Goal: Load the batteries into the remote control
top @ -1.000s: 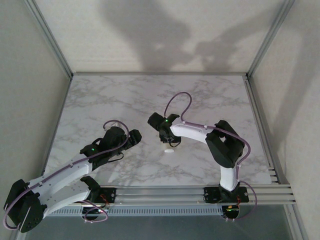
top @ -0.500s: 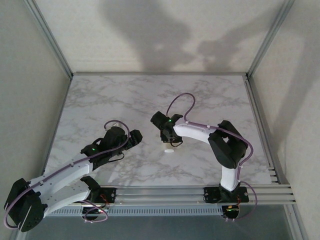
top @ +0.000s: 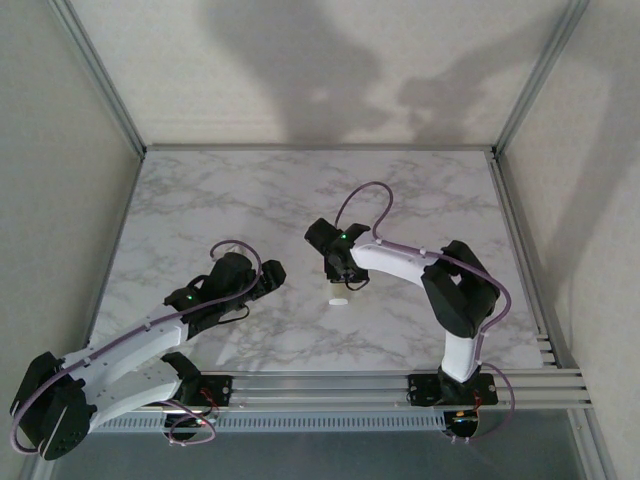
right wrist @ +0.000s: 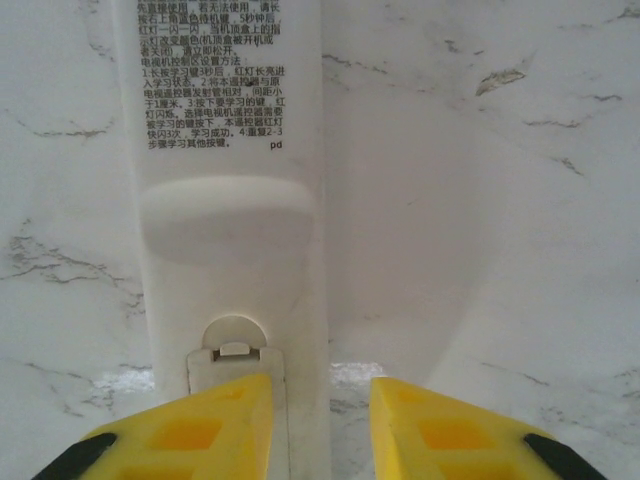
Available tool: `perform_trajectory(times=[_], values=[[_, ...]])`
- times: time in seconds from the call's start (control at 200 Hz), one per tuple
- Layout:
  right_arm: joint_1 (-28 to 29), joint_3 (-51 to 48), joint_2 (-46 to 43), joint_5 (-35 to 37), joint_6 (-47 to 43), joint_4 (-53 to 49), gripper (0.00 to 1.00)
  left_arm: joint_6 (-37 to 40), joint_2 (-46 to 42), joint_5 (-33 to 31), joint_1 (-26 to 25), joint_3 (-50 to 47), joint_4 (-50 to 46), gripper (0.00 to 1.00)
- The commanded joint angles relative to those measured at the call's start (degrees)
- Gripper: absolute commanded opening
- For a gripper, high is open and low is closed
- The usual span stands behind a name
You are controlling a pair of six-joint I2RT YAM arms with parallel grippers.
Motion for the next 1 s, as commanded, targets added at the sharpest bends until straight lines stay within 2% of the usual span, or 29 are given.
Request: perform_trajectory(times=[0.0, 0.13, 0.23, 0.36, 0.616, 0.991], values=[[-0.18, -0.29, 2.89, -1.19, -0.16, 0.34, 0.32, 0.91, 0.3, 0.67, 0.59, 1.0, 0.45, 1.0], [-0.19, -2.02, 2.94, -1.5, 0.08, 2.36, 0.33, 1.06, 0.39, 0.57, 0.59, 1.01, 0.2, 1.0], [0.03, -0.66, 2.82, -0.44, -0.34, 0.3, 0.35, 1.08, 0.63, 0.82, 0.59, 1.01, 0.56, 1.0], [1.15, -0.36, -1.04, 0.67, -0.73, -0.21, 0.5, 1.45, 1.05, 0.32, 0.75, 1.54, 0.79, 1.0], [5.73, 0.29, -2.23, 1.42, 1.94, -1.29, 0.64, 1.72, 2.83, 0.32, 0.69, 2.28, 1.44, 0.99], [6.39, -3.74, 1.28, -0.46, 4.78, 2.49, 0.64, 1.97, 3.12, 0.24, 0.75, 2.71, 1.45, 1.0]])
